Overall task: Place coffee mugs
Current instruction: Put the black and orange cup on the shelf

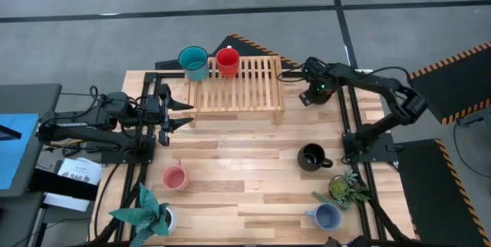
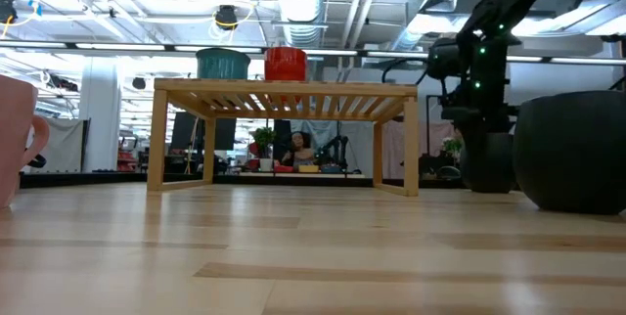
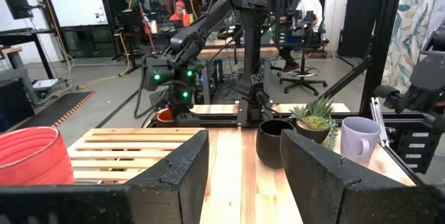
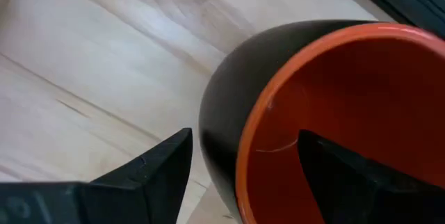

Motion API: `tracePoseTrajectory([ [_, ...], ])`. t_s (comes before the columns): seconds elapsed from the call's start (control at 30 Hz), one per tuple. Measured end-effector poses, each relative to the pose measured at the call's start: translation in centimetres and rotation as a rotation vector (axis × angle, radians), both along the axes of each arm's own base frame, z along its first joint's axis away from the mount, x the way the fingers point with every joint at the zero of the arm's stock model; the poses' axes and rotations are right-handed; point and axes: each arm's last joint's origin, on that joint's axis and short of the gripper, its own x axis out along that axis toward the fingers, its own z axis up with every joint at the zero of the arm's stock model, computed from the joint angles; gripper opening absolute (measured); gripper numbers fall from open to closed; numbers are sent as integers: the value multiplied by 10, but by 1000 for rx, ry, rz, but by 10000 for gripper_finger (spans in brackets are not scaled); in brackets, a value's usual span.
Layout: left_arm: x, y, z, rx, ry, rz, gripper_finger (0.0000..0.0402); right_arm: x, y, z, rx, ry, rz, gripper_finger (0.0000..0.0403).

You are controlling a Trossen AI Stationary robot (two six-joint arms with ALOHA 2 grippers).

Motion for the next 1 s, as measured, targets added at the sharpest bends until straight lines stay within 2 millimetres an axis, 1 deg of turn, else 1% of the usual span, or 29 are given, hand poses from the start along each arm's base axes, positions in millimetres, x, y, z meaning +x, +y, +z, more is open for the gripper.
tracePoseTrajectory([
  [0.1, 0, 0, 0, -2, 0, 0, 165, 2, 0, -3, -3, 32, 11, 258],
  [0.17, 0, 0, 0, -2, 0, 0, 165, 3, 4, -3, -21, 70, 25, 218],
  [0.23, 0, 0, 0, -2, 0, 0, 165, 5, 9, 0, -40, 98, 43, 155],
  [0.3, 0, 0, 0, -3, -1, 0, 165, 5, 17, 4, -34, 104, 71, 76],
  [0.33, 0, 0, 0, -3, -1, 0, 165, 5, 21, 7, -32, 106, 83, 44],
  [0.37, 0, 0, 0, -4, 0, 0, 165, 5, 25, 11, -50, 111, 102, 38],
  [0.47, 0, 0, 0, -5, 0, 0, 165, 5, 32, 28, -94, 74, 89, 40],
  [0.53, 0, 0, 0, -6, -1, -1, 165, 4, 39, 43, -117, 65, 93, 40],
  [0.6, 0, 0, 0, -6, -1, -1, 165, 4, 46, 63, -147, 10, 104, 40],
  [0.83, 0, 0, 0, -6, 0, -1, 165, 25, 73, 148, -338, -254, 234, 40],
  [0.9, 0, 0, 0, -6, 0, -1, 165, 34, 79, 171, -372, -318, 276, 40],
  [1.0, 0, 0, 0, -6, 0, -1, 165, 53, 85, 196, -403, -368, 347, 40],
])
